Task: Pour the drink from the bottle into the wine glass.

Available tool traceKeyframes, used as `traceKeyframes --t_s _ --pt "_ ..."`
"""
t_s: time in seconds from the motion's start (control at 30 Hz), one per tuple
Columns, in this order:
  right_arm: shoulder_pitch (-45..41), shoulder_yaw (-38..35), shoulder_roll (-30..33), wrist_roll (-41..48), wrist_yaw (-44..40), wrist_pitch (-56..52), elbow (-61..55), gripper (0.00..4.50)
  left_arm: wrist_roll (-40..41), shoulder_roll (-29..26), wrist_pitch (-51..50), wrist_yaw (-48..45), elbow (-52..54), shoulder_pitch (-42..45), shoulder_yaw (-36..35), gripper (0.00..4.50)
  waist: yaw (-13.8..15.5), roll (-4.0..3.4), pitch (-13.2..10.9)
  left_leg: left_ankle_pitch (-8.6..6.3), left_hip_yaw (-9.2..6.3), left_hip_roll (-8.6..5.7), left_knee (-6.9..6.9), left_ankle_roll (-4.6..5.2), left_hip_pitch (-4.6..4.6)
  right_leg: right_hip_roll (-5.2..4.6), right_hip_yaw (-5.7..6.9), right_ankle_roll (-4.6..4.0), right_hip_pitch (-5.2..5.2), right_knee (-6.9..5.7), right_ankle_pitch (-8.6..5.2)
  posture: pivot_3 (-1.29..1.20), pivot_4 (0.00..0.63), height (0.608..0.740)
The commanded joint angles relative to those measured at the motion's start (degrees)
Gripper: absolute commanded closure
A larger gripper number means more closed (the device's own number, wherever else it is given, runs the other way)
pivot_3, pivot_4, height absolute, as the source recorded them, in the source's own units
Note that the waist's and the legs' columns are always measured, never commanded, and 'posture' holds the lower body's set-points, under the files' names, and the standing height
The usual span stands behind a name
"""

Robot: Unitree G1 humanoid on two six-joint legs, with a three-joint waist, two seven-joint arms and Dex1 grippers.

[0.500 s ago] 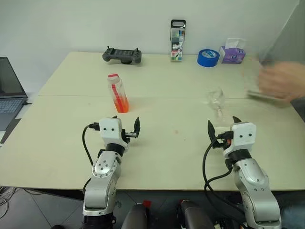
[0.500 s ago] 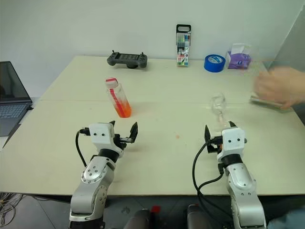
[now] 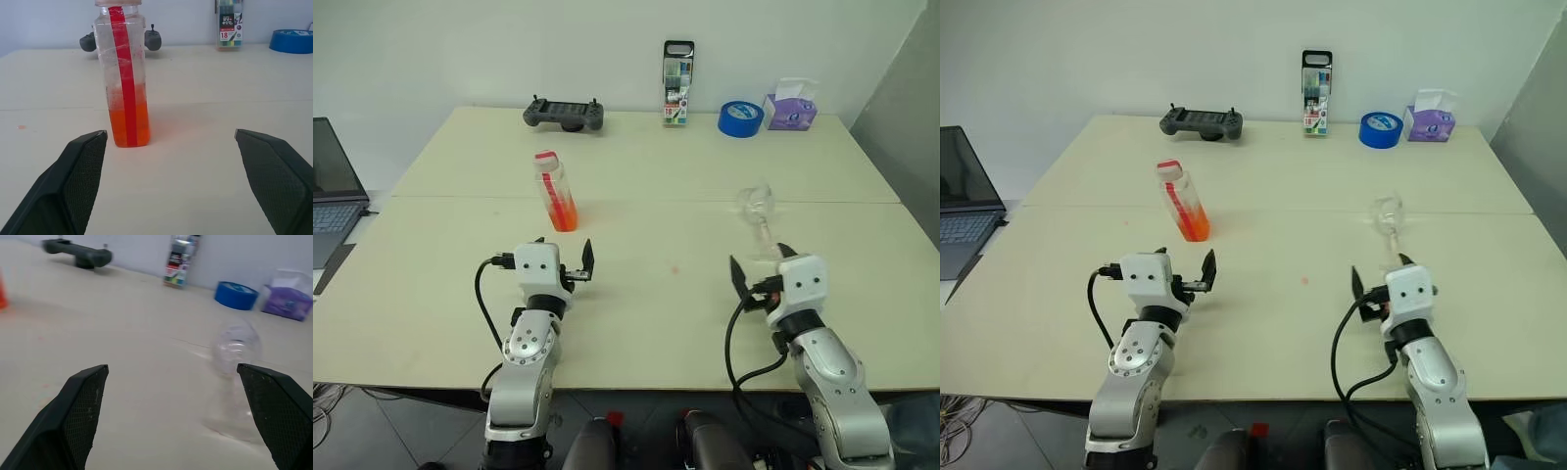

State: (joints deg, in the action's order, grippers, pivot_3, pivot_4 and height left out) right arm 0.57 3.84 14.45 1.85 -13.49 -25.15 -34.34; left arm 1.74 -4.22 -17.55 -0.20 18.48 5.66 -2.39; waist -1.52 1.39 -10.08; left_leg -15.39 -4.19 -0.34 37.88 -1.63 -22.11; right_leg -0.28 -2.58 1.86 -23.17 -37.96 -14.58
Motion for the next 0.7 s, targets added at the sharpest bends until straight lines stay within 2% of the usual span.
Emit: traceKeyframes --t_s 0.03,0.23,0.47,0.7 --pt "-7.5 1.5 0.9 4.6 -4.7 -5.5 -2.6 0.00 -0.4 0.3 2.7 1.6 -1.6 4.7 -1.3 0.03 0.0 0.00 0.0 0.00 -0.02 0.00 0.01 0.00 0.00 0.01 0.02 0.00 0.00 -0.01 0.00 0.00 0.150 0.740" --pt "-20.0 3.4 1.4 8.8 -10.3 -9.2 3.3 0.00 0.7 -1.0 5.0 1.9 -8.1 11.0 -4.5 0.03 0.0 0.00 0.0 0.00 -0.08 0.00 -0.03 0.00 -0.02 0.01 0.08 -0.03 0.00 0.00 0.02 0.00 0.150 0.740" --pt "-25.6 4.7 1.3 8.6 -13.2 -5.1 12.3 0.00 1.0 -2.3 5.1 2.1 -9.9 14.4 -6.5 0.03 0.0 0.01 0.0 -0.01 -0.12 -0.05 -0.04 -0.01 -0.08 -0.08 0.14 -0.29 -0.02 0.01 0.18 0.00 0.150 0.740" --pt "-28.0 5.8 0.8 8.8 -15.5 -2.2 16.8 0.00 2.2 -4.1 7.6 0.4 -18.3 20.2 -7.6 0.03 0.0 0.01 0.0 0.00 -0.14 -0.06 -0.02 -0.01 -0.08 -0.07 0.17 -0.29 -0.02 -0.02 0.18 0.00 0.150 0.740"
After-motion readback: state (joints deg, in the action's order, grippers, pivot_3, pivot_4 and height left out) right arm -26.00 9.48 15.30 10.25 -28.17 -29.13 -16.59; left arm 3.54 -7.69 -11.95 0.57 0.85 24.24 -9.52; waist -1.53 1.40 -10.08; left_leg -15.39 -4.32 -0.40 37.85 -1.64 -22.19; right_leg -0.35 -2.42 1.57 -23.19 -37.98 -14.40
